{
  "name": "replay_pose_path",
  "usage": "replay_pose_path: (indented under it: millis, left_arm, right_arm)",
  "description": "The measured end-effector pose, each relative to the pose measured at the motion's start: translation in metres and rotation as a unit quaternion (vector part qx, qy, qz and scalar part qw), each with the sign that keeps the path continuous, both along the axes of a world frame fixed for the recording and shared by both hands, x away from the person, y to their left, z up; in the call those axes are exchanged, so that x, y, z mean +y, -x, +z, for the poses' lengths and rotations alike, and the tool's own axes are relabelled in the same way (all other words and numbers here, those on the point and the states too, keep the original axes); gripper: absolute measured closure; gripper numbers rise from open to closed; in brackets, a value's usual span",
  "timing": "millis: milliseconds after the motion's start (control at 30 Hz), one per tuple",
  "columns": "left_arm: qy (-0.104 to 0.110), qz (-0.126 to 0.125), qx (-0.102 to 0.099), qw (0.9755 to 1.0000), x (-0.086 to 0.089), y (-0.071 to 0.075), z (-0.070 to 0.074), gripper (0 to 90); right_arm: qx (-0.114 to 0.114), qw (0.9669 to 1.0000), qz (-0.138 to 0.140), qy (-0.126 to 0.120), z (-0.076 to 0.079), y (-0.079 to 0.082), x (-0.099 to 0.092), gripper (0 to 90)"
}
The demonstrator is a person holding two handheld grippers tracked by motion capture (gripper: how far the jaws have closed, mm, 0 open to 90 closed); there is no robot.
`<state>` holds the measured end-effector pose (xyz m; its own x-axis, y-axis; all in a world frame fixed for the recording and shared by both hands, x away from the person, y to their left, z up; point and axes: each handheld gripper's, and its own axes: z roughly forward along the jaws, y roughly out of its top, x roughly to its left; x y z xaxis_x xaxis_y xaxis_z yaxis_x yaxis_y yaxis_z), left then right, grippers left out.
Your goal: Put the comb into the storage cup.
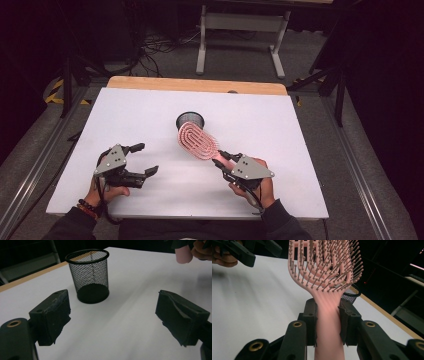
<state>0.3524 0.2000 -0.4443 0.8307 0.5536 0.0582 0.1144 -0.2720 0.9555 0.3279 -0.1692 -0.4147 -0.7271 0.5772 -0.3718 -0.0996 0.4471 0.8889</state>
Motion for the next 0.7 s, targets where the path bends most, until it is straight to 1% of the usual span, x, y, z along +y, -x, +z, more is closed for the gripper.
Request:
replay_pose_path:
  millis: [33, 100, 167, 233, 267, 300, 333, 400, 467, 500, 533, 567, 600, 633, 700]
  left_arm:
    - [0.003, -0.003, 0.002, 1.0000, -0.002, 0.000, 0.001, 13.9]
    - [0.016, -0.011, 0.008, 0.9998, -0.010, 0.000, 0.003, 14.7]
    - [0.025, -0.014, 0.013, 0.9995, -0.017, -0.001, 0.005, 15.7]
    - [0.046, -0.023, 0.024, 0.9984, -0.023, -0.002, 0.008, 16.9]
    - [0.058, -0.027, 0.030, 0.9975, -0.026, -0.002, 0.009, 17.3]
    - [0.072, -0.035, 0.041, 0.9959, -0.032, -0.003, 0.011, 17.8]
    - [0.072, -0.035, 0.041, 0.9959, -0.032, -0.003, 0.011, 17.9]
    - [0.091, -0.041, 0.053, 0.9936, -0.039, -0.004, 0.013, 18.3]
    - [0.102, -0.046, 0.061, 0.9918, -0.044, -0.006, 0.014, 18.8]
    - [0.108, -0.050, 0.063, 0.9908, -0.051, -0.006, 0.015, 20.7]
    - [0.108, -0.050, 0.068, 0.9905, -0.054, -0.007, 0.016, 21.9]
    - [0.108, -0.050, 0.068, 0.9905, -0.054, -0.007, 0.016, 21.7]
    - [0.113, -0.053, 0.072, 0.9896, -0.056, -0.008, 0.017, 22.9]
    - [0.123, -0.058, 0.085, 0.9871, -0.061, -0.009, 0.017, 23.1]
    - [0.124, -0.056, 0.087, 0.9869, -0.063, -0.009, 0.017, 23.8]
  right_arm:
    - [-0.001, 1.0000, 0.001, 0.000, -0.001, 0.001, 0.002, 70.0]
    - [-0.002, 1.0000, 0.004, 0.001, -0.001, 0.002, 0.004, 70.0]
    - [-0.001, 1.0000, 0.006, 0.004, -0.003, 0.002, 0.007, 70.0]
    - [0.001, 1.0000, 0.008, 0.005, -0.005, 0.003, 0.009, 70.0]
    - [0.003, 0.9999, 0.010, 0.005, -0.006, 0.003, 0.010, 70.0]
    - [0.004, 0.9999, 0.012, 0.009, -0.007, 0.003, 0.012, 70.0]
    - [0.004, 0.9999, 0.012, 0.009, -0.007, 0.003, 0.012, 70.0]
    - [0.004, 0.9998, 0.013, 0.013, -0.009, 0.004, 0.014, 70.0]
    - [0.004, 0.9997, 0.015, 0.016, -0.010, 0.004, 0.016, 69.9]
    - [0.010, 0.9997, 0.019, 0.012, -0.011, 0.004, 0.017, 69.9]
    - [0.013, 0.9996, 0.021, 0.010, -0.011, 0.004, 0.017, 70.0]
    - [0.013, 0.9996, 0.021, 0.010, -0.011, 0.004, 0.017, 70.0]
    - [0.011, 0.9997, 0.017, 0.013, -0.012, 0.004, 0.019, 69.9]
    - [0.012, 0.9997, 0.016, 0.012, -0.013, 0.004, 0.019, 70.0]
    - [0.012, 0.9998, 0.013, 0.010, -0.013, 0.003, 0.018, 70.0]
